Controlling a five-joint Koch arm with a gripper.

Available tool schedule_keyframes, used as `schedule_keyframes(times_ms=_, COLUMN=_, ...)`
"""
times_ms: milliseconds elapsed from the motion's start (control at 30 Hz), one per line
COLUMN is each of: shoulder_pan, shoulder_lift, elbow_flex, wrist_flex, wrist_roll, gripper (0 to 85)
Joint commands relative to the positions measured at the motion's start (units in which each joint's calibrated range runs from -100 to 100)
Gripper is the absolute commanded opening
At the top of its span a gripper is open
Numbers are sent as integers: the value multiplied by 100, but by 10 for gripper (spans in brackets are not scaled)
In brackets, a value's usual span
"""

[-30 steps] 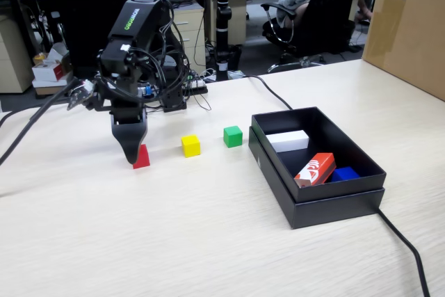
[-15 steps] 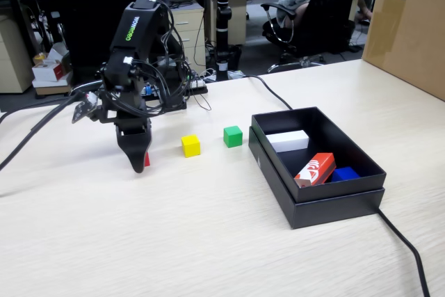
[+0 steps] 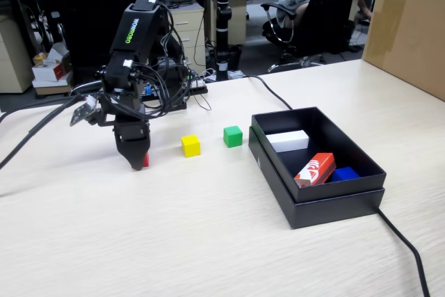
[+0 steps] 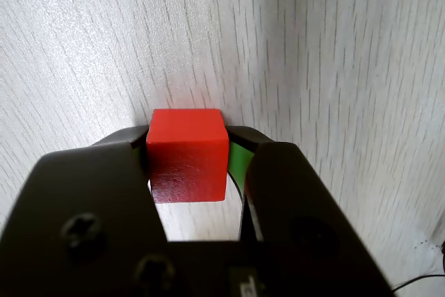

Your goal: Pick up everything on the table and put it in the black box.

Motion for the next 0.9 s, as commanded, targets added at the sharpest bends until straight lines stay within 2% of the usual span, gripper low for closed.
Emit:
schedule_keyframes(times_ms=0, shoulder_pan=-44, shoulder_lift=-52, elbow_flex=58, wrist_flex=112, wrist_roll=10, gripper=21)
schedule_keyframes(times_ms=133, shoulder_pan=-54, shoulder_lift=-430, elbow_flex=-6, wrist_flex=103, wrist_roll=10, gripper=21)
schedule_keyframes(times_ms=367, shoulder_pan=122, shoulder_lift=-2553, elbow_flex=31, wrist_flex=-52, wrist_roll=73, gripper=21)
schedule_keyframes(times_ms=633, shoulder_pan=996, shoulder_lift=-4332, elbow_flex=-6, wrist_flex=-113, wrist_roll=635, gripper=23)
schedule_keyframes(times_ms=867, shoulder_pan=1934, shoulder_lift=-4527, elbow_flex=457, wrist_flex=-122, wrist_roll=1241, gripper=23)
